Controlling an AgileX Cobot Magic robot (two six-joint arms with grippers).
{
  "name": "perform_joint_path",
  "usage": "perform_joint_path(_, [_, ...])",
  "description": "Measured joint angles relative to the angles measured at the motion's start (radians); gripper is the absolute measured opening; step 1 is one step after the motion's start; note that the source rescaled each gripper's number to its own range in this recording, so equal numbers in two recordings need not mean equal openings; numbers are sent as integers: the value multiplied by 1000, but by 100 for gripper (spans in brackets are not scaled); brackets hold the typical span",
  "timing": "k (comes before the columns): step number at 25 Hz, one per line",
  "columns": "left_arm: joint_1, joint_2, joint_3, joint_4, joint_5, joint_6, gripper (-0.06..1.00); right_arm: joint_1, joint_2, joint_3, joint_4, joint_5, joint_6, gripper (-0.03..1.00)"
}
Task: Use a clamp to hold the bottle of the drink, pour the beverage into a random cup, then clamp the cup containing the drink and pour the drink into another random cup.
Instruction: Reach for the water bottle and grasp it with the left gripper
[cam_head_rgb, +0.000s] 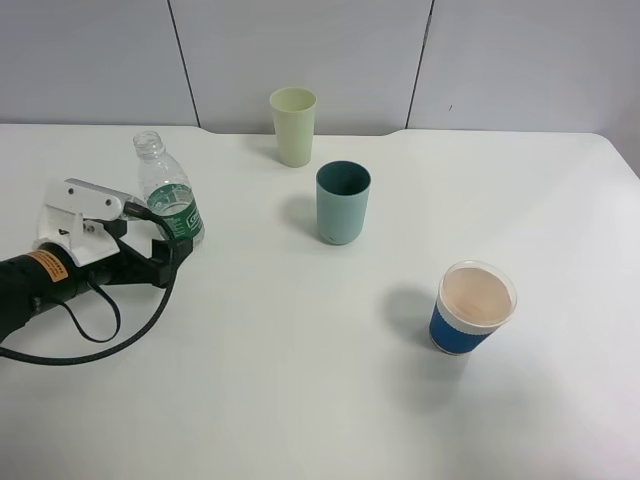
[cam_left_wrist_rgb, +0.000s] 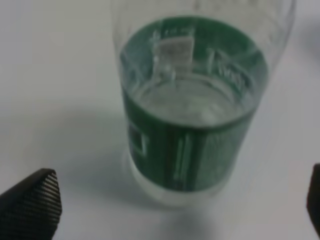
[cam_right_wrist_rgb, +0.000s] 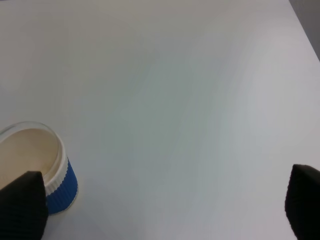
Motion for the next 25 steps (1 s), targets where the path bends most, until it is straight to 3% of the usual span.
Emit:
perform_joint_path(15, [0,1,-149,59,-2,-11,100,0,0,0,0,0,0,83])
perform_joint_path(25, [0,37,-161,100,-3,-18,100,0,0,0,0,0,0,83])
